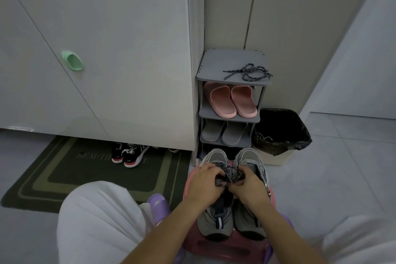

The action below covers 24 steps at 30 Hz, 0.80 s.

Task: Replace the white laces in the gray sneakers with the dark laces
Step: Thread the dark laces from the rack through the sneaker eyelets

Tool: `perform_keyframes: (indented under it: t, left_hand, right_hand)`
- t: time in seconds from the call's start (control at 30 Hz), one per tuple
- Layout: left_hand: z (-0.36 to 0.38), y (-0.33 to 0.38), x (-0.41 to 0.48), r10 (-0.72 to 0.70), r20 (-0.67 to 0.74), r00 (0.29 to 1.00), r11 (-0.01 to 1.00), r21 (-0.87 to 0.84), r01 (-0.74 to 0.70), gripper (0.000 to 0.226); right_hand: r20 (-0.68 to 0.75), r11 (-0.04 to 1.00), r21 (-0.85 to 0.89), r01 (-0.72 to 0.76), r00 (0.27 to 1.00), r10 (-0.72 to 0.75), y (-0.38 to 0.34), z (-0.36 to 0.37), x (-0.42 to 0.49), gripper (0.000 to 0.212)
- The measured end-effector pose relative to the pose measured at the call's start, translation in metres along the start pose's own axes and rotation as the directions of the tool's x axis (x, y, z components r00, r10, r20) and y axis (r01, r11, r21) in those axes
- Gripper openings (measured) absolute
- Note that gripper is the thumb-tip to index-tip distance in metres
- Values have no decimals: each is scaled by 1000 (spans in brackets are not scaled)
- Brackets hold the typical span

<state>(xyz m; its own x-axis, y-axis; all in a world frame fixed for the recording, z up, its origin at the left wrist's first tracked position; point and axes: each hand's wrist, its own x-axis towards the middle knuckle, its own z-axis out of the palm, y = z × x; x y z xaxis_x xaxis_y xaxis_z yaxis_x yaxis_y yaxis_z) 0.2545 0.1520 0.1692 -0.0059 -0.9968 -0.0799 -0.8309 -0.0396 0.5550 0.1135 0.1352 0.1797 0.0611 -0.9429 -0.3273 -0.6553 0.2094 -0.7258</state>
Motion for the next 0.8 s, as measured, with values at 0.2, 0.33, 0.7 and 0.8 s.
perform_keyframes:
  t: [0.2, 0.33, 0.7, 0.8]
  left_hand:
    - [-1, 1, 2, -32, 42, 999, 995, -88, 35, 38]
    - [0, 0, 0, -69, 46, 997, 991, -114, 74, 41]
    - [-8, -20, -5, -133, -128, 983, 981, -158, 112, 15]
    - [-13, -31, -10, -172, -168, 971, 963, -237, 129, 32]
  right_hand:
    - [16, 1000, 15, 17, 1000, -17, 2, 0, -1, 67]
    - [29, 1000, -11, 27, 999, -27, 0, -1, -2, 68]
    - [-11, 998, -64, 20, 1000, -21, -4, 2, -4, 60]
    - [-10, 995, -99, 13, 1000, -14, -6, 2, -5, 59]
